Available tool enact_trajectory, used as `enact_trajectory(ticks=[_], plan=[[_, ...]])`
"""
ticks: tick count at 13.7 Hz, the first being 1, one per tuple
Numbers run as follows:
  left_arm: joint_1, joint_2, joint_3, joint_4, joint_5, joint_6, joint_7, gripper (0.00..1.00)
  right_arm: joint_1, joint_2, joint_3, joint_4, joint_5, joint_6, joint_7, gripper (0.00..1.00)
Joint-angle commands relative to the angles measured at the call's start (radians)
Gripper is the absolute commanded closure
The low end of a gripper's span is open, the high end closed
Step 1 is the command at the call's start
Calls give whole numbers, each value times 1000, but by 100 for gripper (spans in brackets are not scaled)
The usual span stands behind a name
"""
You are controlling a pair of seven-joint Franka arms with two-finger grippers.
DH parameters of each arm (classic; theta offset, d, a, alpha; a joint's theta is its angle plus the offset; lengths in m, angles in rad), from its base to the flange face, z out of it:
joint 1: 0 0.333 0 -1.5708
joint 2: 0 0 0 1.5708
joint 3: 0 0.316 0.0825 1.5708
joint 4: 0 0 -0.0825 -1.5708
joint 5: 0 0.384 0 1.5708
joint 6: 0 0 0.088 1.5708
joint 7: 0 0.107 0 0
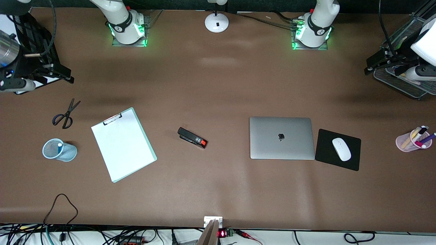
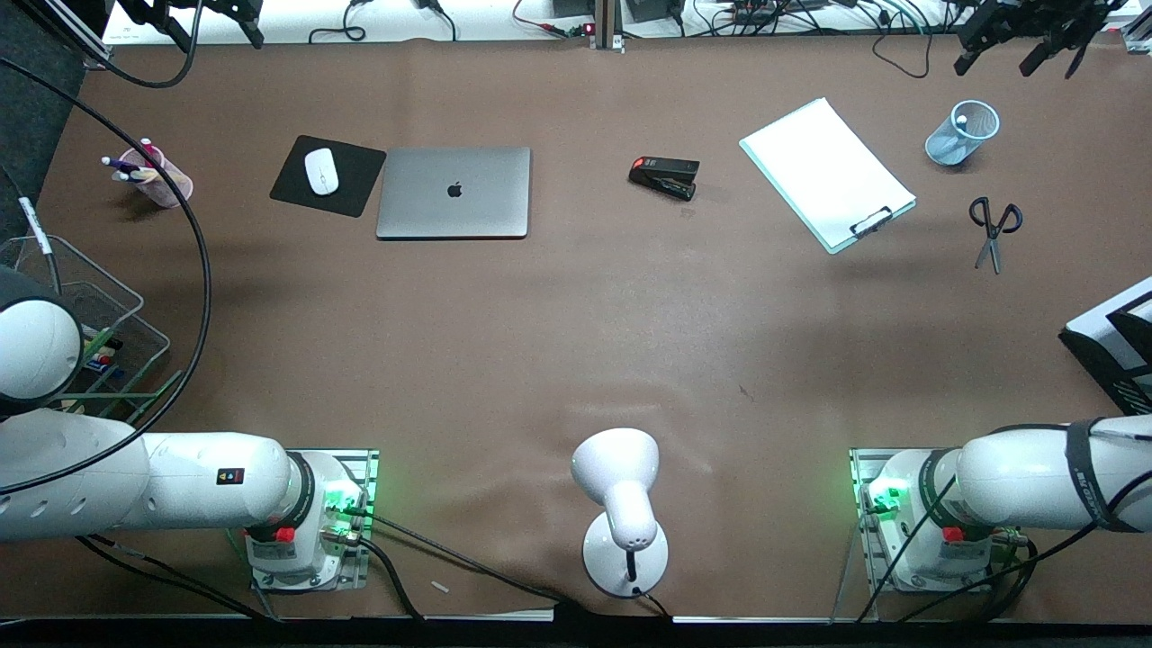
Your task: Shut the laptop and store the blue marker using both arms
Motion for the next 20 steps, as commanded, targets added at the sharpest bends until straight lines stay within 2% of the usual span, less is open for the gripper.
enact_trajectory(ticks=[1, 5, 14, 20], plan=[[-12, -16, 13, -9, -17, 2, 13, 0, -5, -101, 7, -93, -43, 61, 27, 0], [-6, -5, 12, -5, -22, 0, 11, 0, -6, -54, 8, 28, -54, 40, 10, 0], [-4, -2, 10, 9, -22, -15, 14, 0, 1, -46, 10, 26, -15, 25, 13, 0], [-6, 0, 7, 8, -17, -26, 14, 0, 3, -37, 10, 31, -20, 18, -13, 0]])
